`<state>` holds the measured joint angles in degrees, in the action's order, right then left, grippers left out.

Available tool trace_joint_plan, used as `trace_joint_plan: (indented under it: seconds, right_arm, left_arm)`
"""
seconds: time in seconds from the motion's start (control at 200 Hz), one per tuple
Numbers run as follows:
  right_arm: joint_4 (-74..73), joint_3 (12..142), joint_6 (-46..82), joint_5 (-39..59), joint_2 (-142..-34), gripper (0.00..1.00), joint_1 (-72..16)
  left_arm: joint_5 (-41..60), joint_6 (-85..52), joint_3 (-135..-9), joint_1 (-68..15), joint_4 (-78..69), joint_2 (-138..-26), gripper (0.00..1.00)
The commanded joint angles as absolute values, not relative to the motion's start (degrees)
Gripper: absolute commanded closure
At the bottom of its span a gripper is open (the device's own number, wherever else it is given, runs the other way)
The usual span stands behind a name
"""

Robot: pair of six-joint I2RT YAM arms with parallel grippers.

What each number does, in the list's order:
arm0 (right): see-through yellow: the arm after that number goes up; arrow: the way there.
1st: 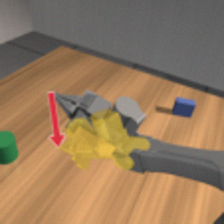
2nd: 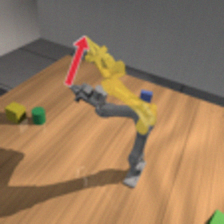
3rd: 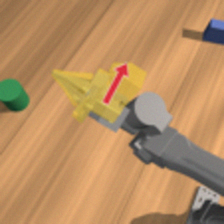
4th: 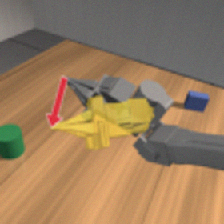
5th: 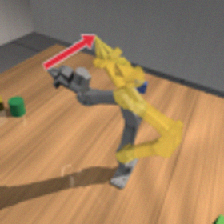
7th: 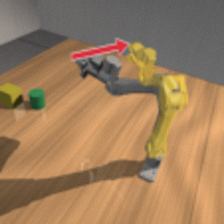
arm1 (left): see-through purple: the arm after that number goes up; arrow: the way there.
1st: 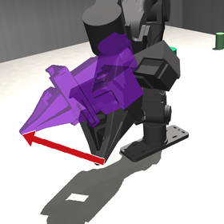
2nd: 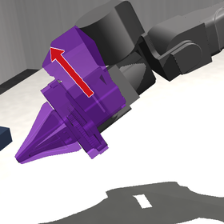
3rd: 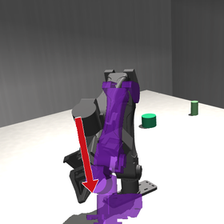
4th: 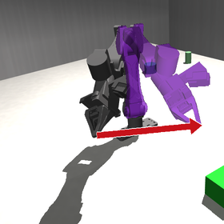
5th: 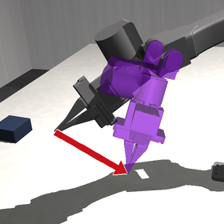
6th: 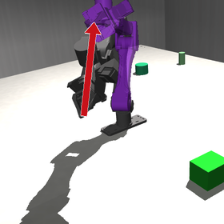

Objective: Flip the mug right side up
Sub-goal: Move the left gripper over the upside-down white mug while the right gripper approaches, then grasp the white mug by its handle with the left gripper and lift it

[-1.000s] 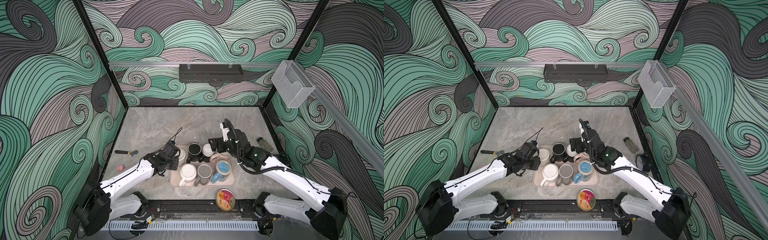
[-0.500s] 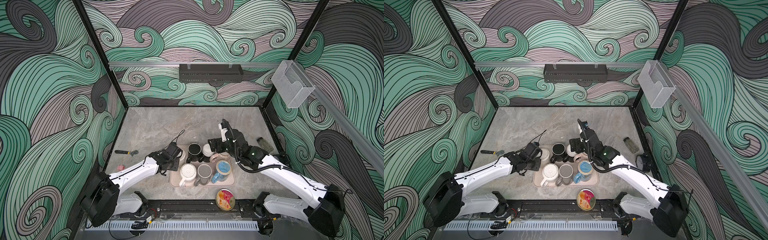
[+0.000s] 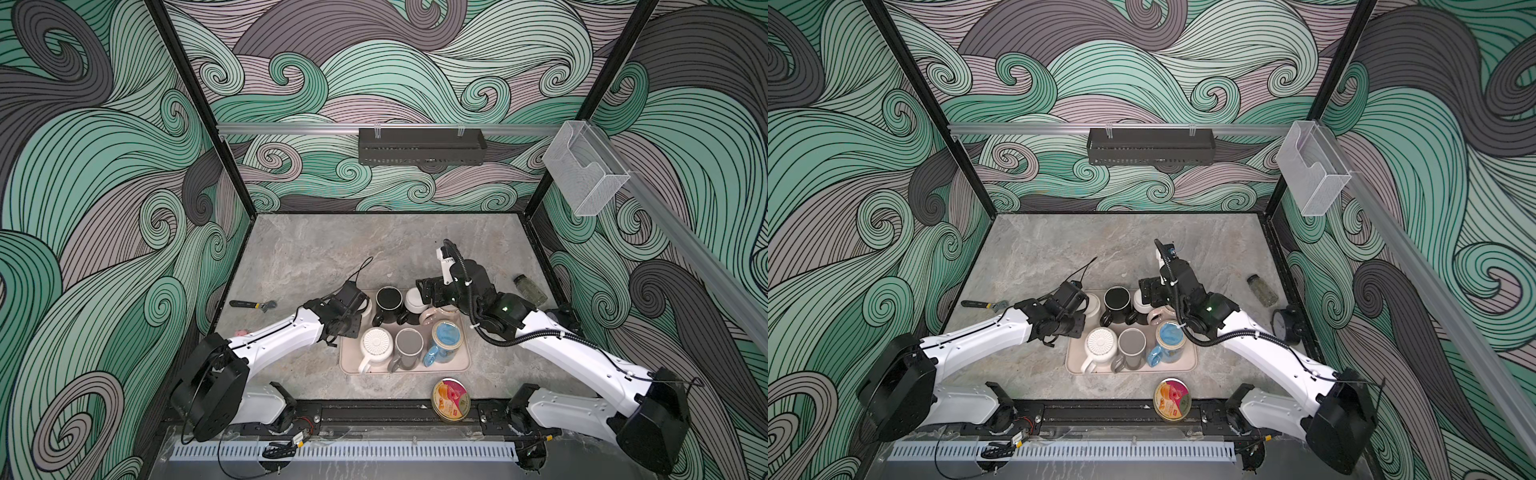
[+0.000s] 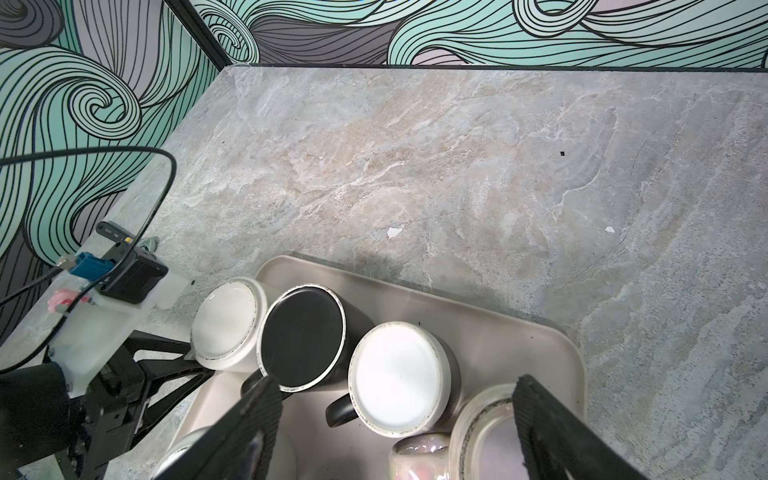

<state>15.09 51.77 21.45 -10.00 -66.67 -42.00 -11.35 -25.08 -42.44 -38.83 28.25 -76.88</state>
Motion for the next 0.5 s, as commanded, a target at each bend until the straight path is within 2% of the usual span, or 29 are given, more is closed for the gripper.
trace_joint_plan:
  seconds: [0.0, 0.255, 0.46, 0.495]
  right_arm:
    - [13.86, 50.94, 21.33, -9.25, -67.44, 0.13, -42.21]
    - [13.46, 50.71, 21.61, -8.6, -67.78, 0.14, -42.21]
    - [13.2, 50.68, 21.97, -8.15, -67.68, 0.15, -42.19]
    - [13.16, 50.8, 21.98, -7.85, -67.68, 0.15, -42.19]
  left_arm:
    - [-12.51, -25.67, -44.34, -39.15, 27.93, -78.04, 0.73]
    - [-13.96, -25.67, -44.21, -39.18, 28.1, -78.29, 0.8]
    - [-15.24, -25.58, -44.82, -39.25, 28.96, -77.39, 1.0]
    - [-15.72, -25.6, -44.85, -39.34, 29.22, -77.14, 1.0]
